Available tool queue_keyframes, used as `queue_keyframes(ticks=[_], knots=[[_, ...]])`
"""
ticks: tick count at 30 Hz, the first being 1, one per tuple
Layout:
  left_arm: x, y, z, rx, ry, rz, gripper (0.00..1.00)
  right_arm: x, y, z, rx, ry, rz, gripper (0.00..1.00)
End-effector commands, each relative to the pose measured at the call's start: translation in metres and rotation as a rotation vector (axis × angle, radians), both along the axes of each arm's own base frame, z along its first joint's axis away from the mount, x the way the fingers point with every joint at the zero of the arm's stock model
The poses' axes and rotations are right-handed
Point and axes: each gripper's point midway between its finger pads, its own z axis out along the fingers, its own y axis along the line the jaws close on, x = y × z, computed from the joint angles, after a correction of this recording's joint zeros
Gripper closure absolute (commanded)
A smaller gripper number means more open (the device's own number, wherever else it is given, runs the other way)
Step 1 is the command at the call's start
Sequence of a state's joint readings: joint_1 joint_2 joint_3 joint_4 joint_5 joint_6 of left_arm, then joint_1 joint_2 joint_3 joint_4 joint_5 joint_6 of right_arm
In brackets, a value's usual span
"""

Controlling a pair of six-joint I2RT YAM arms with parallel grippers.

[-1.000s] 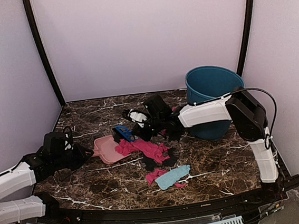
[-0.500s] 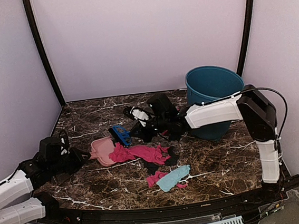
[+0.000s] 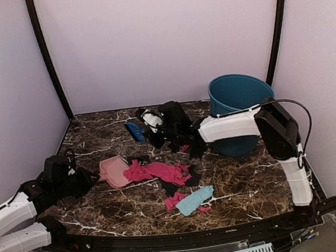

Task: Sweep away the paper scraps from the table
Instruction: Sweep the paper scraps into the dustpan.

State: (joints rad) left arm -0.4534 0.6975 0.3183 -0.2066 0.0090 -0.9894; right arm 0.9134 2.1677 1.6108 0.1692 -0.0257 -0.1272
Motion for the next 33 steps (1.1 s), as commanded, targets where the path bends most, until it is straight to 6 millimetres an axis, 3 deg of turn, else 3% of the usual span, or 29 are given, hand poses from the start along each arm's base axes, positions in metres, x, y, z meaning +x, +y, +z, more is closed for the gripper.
queue_keyframes(ticks=[1,9,16,28,33], knots=[[-0.013,0.014,-0.028,0.087,0.086,0.015,1.00,0.011,-0.003,-0.021,-0.093,-0.005,-0.027,1.00],[-0.009,0.008,-0.029,0.077,0.079,-0.011,1.00,-0.036,-0.016,-0.028,-0.023,0.110,0.091,1.00],[-0.002,-0.005,-0.030,0.043,0.071,-0.055,1.00,-0.066,-0.006,-0.028,0.058,0.217,0.207,1.00],[0.003,-0.028,-0.031,-0.025,0.042,-0.154,1.00,-0.093,0.008,-0.006,0.173,0.291,0.353,1.00],[0.001,-0.035,-0.030,-0.047,0.041,-0.194,1.00,-0.086,0.001,-0.003,0.163,0.263,0.294,1.00]])
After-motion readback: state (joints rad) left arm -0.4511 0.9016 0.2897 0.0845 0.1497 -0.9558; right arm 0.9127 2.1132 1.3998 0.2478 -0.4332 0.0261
